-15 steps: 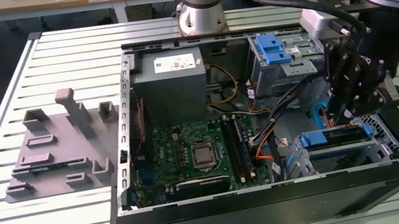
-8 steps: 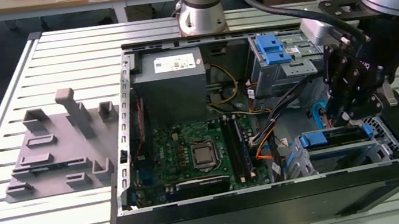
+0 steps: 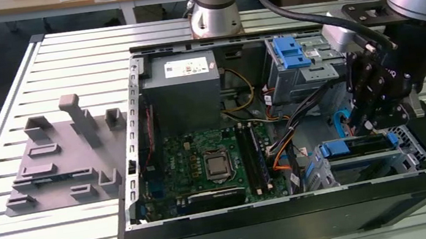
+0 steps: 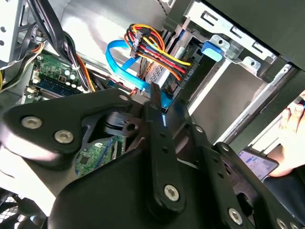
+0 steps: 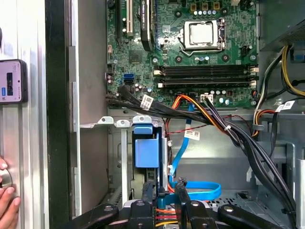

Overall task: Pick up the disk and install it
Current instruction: 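Insert the second disk wire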

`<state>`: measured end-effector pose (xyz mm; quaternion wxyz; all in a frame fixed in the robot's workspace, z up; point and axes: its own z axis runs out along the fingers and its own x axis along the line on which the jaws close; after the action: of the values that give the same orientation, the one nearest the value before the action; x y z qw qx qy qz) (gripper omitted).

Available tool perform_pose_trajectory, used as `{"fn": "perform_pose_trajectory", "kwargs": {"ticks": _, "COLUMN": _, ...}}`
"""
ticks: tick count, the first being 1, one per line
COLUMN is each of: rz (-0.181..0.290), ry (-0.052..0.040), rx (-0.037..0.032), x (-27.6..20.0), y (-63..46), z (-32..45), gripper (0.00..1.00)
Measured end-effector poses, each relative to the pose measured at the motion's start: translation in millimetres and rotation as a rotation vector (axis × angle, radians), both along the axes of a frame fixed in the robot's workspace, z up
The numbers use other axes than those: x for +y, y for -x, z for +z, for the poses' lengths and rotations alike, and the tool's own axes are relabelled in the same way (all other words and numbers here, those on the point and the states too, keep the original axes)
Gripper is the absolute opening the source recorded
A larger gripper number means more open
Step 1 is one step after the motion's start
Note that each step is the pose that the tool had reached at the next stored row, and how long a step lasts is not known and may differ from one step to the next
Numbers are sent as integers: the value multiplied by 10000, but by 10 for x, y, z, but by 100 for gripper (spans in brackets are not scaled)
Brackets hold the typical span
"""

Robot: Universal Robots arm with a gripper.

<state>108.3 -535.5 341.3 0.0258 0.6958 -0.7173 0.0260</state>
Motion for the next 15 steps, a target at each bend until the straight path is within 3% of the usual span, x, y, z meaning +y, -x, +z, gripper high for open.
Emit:
{"fn": "perform_pose_trajectory", "kwargs": {"ticks": 1, "rz": 0, "ry": -11, "rx": 0, "x": 0, "y": 0, "z": 0, "gripper": 31}}
{"fn": "perform_pose_trajectory", "kwargs": {"ticks": 2, "rz": 0, "ry": -30, "rx": 0, "x": -1, "y": 0, "z": 0, "gripper": 24}}
{"fn": "perform_pose_trajectory", "kwargs": {"ticks": 15, "rz": 1, "ry": 9, "rx": 0, "x": -11, "y": 0, "z": -2, "gripper": 24}}
